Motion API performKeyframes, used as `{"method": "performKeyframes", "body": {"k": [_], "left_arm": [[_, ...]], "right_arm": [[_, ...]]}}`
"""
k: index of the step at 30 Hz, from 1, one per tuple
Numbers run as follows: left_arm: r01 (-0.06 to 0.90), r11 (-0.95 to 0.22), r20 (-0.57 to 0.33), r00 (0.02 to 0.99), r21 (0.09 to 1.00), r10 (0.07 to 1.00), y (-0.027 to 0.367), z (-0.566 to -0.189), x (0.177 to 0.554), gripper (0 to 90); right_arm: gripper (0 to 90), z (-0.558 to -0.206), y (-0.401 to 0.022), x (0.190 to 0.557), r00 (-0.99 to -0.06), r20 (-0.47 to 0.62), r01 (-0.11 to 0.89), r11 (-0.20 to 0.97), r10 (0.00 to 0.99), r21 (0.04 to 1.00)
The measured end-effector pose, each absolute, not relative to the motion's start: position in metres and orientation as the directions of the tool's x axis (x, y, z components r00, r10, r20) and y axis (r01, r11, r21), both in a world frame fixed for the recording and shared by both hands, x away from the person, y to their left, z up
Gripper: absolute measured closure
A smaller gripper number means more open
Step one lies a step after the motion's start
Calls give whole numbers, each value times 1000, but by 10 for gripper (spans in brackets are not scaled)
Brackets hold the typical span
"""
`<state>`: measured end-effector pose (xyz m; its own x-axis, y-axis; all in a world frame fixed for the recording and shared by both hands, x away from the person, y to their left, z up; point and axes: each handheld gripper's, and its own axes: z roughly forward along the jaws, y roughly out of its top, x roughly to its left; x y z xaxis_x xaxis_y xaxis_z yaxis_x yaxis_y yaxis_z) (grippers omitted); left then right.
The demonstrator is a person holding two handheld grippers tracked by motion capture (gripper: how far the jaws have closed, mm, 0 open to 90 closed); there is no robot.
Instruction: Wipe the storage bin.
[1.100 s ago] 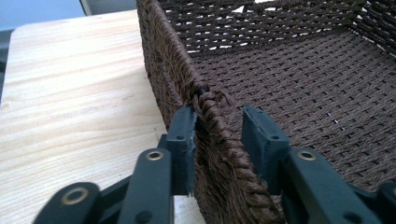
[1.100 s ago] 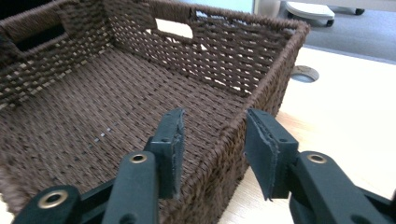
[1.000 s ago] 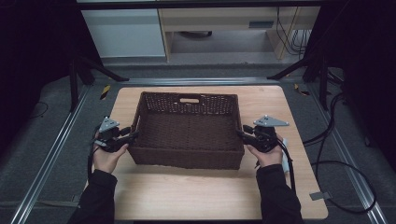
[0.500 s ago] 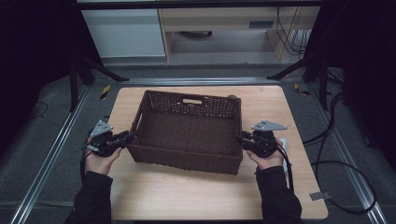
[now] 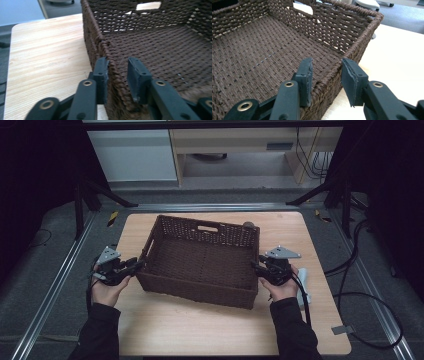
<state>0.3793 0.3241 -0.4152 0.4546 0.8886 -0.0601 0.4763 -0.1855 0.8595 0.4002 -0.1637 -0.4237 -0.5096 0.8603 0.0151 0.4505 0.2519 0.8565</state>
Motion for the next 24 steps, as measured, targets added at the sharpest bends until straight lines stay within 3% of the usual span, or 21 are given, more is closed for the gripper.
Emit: {"method": "performKeyframes", "body": {"k": [4, 11, 13, 16, 21, 24], "left_arm": [[470, -236, -16, 471, 850, 882, 322, -418, 377, 662], [485, -228, -13, 445, 844, 895, 322, -419, 382, 767], [488, -222, -18, 439, 844, 898, 321, -421, 385, 769], [487, -229, -1, 428, 843, 904, 319, -421, 390, 779], [476, -221, -5, 427, 851, 904, 320, -423, 392, 784], [479, -217, -10, 429, 851, 903, 322, -422, 391, 733]], "right_arm": [[614, -423, -168, 397, -520, 52, 473, 237, 852, 849], [598, -414, -166, 386, -534, 51, 500, 266, 844, 824], [551, -408, -169, 387, -542, 60, 472, 244, 838, 847], [550, -406, -171, 393, -527, 53, 448, 224, 848, 865], [590, -417, -170, 401, -494, 18, 442, 233, 869, 866], [643, -421, -170, 402, -496, 43, 451, 215, 867, 866]]}}
